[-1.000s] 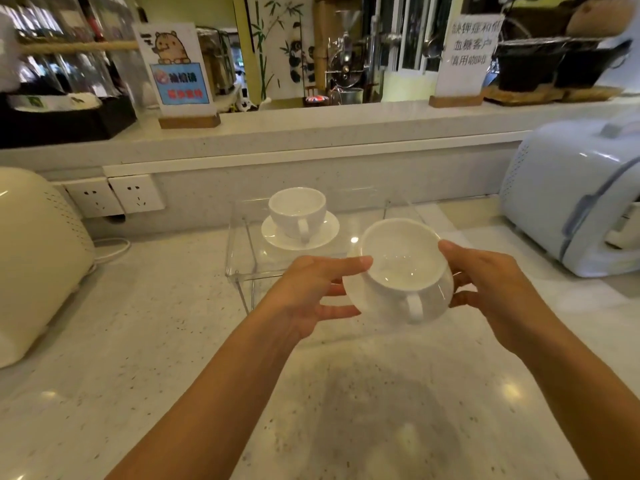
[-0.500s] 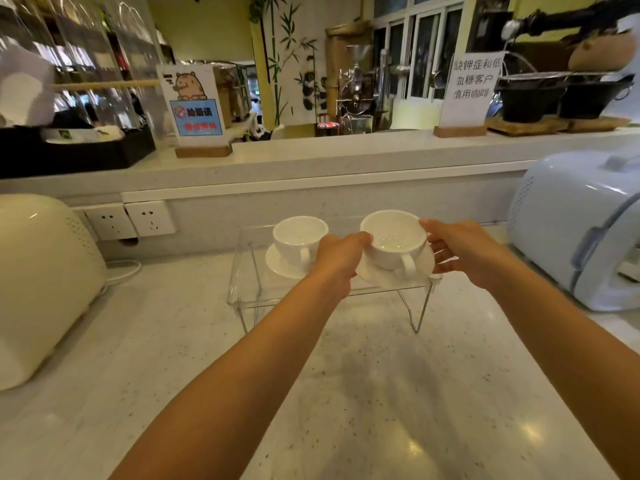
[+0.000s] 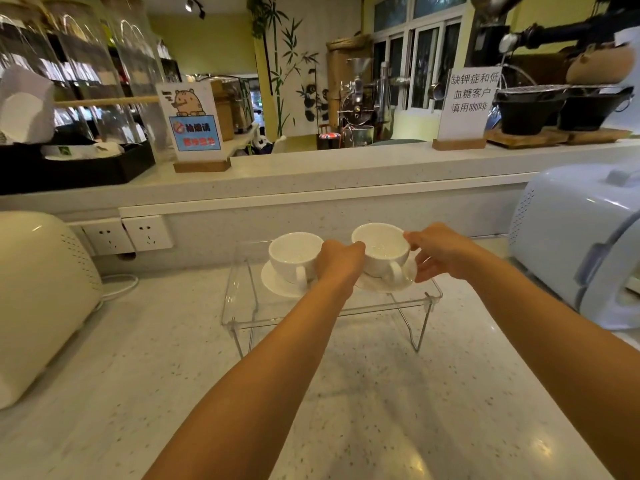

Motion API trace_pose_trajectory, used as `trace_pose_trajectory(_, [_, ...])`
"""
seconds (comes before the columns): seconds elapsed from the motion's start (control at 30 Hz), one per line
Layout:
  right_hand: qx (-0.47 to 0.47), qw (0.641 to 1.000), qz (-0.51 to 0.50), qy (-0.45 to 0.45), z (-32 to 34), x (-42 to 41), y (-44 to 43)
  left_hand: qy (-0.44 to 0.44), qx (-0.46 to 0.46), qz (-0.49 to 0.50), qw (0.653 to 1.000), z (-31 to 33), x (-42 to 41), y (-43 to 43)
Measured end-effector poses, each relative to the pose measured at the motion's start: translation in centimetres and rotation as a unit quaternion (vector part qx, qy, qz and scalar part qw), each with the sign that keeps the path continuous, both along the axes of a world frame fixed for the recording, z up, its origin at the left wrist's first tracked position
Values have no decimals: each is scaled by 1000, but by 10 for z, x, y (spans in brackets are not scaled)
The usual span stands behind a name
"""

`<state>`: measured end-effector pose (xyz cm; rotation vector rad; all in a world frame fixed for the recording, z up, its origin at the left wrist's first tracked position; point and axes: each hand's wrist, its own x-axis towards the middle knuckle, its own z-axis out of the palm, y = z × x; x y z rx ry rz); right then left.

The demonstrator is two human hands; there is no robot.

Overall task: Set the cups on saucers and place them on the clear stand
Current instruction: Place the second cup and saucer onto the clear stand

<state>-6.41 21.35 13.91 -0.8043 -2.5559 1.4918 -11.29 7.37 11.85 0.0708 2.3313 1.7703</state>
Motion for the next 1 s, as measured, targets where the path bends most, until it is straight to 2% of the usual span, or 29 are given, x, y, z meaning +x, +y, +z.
trace_pose_trajectory(0.2, [37,999,27,-28,3,-6,1,68,-118,-37,990,5,-7,2])
trace_pose_trajectory(0.37, [5,999,32,-22,5,-6,7,95,-180,-53,978,4,-9,5])
trace_pose_trajectory(0.67, [-29,999,0,32,-8,6,-1,92,-189,-60,976,-4,-17,6])
trace_pose_trajectory(0.77, [-4,1000,-1,17,-1,10,-1,83,-183,-69,977,-4,-17,2])
trace_pose_trajectory(0.87, [30,999,2,39,10,14,1,83,-170,-72,979,1,-13,-7])
trace_pose_trajectory(1.0, [57,993,33,101,19,27,-5,174,-141,-60,973,1,13,-32])
